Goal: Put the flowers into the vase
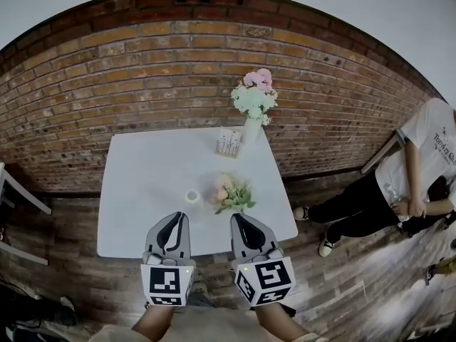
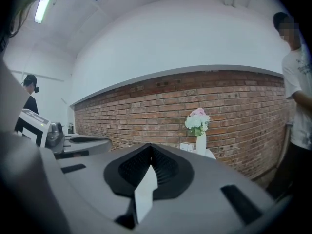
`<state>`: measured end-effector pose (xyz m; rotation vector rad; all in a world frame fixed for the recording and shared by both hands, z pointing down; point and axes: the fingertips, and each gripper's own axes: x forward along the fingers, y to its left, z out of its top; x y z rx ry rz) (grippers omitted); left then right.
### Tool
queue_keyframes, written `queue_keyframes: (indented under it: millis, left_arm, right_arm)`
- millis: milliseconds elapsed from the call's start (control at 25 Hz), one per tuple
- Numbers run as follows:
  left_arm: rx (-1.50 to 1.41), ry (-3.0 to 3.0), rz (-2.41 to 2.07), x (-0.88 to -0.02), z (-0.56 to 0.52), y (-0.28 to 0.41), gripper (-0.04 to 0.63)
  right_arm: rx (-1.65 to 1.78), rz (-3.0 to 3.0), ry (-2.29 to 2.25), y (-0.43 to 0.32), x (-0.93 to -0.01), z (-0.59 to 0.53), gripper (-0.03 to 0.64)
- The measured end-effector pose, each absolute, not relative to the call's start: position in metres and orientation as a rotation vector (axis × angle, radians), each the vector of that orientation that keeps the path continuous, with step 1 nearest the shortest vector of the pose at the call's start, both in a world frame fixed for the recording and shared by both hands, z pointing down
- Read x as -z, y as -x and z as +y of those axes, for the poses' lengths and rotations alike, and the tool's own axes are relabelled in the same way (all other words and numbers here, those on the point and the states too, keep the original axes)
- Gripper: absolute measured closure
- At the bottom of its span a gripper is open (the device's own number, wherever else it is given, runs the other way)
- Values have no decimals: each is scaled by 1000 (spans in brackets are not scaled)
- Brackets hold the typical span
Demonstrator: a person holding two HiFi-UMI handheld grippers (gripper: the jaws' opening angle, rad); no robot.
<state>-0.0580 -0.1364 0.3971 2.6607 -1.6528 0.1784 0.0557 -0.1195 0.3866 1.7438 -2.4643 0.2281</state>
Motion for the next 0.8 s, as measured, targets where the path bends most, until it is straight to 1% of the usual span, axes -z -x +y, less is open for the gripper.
queue_keyframes:
  millis: [280,400,640,800]
  left_arm:
    - [-256,-2664,-1574,-422,-167,54,574]
    - [-291,-2658,-1558,-433,-176,52,529]
    - [-358,-2624,-1517,-457,-190,50,466]
    - [-435,-2601,-1475,-473,-198,45,408]
  right_arm:
    - [-271,-2401,-1779,-63,-396,-138,609]
    - [-274,-2389,-1776,-65,-400,-146,609]
    - [-284,-2391,-1738,-65,-412,-159,609]
    - [-287,-2363,-1724,-71,-424,-169,609]
